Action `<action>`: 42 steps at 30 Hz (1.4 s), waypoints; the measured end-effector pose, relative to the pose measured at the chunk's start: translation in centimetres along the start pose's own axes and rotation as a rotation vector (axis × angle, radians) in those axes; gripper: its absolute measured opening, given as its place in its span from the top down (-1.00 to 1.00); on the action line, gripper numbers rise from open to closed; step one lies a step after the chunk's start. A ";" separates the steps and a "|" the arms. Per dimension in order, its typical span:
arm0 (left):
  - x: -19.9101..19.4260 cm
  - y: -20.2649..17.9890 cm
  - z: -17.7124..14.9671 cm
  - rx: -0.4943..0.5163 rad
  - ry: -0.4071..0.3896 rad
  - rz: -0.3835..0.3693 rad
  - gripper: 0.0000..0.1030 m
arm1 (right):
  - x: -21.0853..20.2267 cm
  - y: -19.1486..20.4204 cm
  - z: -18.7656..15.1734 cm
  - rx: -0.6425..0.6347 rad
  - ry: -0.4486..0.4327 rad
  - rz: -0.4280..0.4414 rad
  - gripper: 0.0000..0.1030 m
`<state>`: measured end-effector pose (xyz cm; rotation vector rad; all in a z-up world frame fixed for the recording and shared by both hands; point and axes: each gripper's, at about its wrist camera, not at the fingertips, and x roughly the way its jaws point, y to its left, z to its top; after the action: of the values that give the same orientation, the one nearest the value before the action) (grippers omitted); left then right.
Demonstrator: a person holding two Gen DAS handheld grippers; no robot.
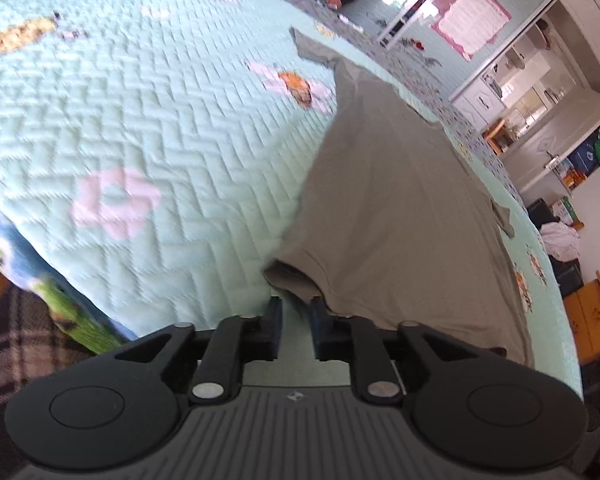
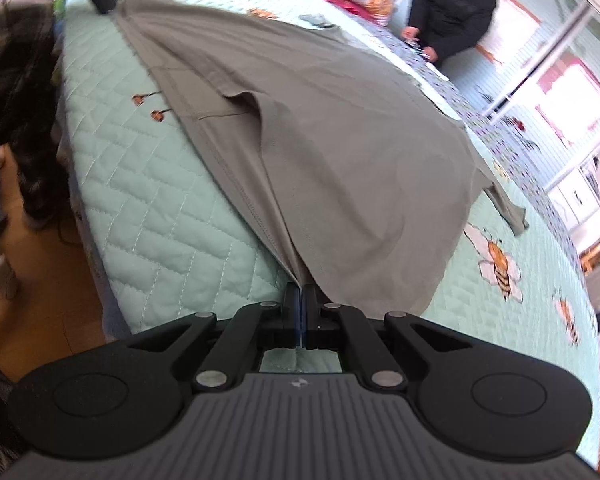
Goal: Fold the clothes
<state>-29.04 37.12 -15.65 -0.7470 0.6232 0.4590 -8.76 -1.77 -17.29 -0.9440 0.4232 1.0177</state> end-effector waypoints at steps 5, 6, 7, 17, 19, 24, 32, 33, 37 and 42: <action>0.3 -0.6 0.5 0.165 -0.034 0.077 0.38 | 0.0 0.2 0.2 0.032 0.008 -0.014 0.98; 0.5 -0.8 0.6 0.210 -0.034 0.093 0.38 | 0.0 0.3 0.3 0.038 0.010 -0.016 0.97; 0.9 -1.1 0.6 0.257 -0.033 0.106 0.38 | 0.0 0.3 0.3 0.045 0.012 -0.019 0.98; 2.8 -2.5 0.1 0.515 -0.057 0.118 0.33 | 0.1 0.5 0.6 0.068 0.031 -0.034 0.97; 3.0 -2.6 -0.1 0.545 -0.073 0.125 0.34 | 0.1 0.5 0.6 0.068 0.033 -0.037 0.97; 1.8 -2.5 0.0 0.535 -0.133 0.170 0.96 | 0.1 0.7 0.7 0.079 0.038 -0.047 0.97; 1.4 -2.6 -0.6 0.538 -0.123 0.189 0.96 | 0.0 0.6 0.6 0.114 0.034 -0.050 0.97; 1.5 -2.6 -0.7 0.538 -0.119 0.193 0.96 | -0.1 0.6 0.6 0.113 0.035 -0.053 0.97; 2.1 -2.5 -0.9 0.538 -0.105 0.197 0.95 | -0.6 1.4 0.5 0.078 0.025 -0.102 0.91; 2.3 -2.7 -1.0 0.556 -0.097 0.209 0.94 | -3.0 0.9 -0.3 0.180 -0.020 -0.130 0.48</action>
<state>-26.10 35.00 -16.43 -0.1313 0.6987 0.4801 -10.99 -3.36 -15.82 -0.7893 0.4242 0.8556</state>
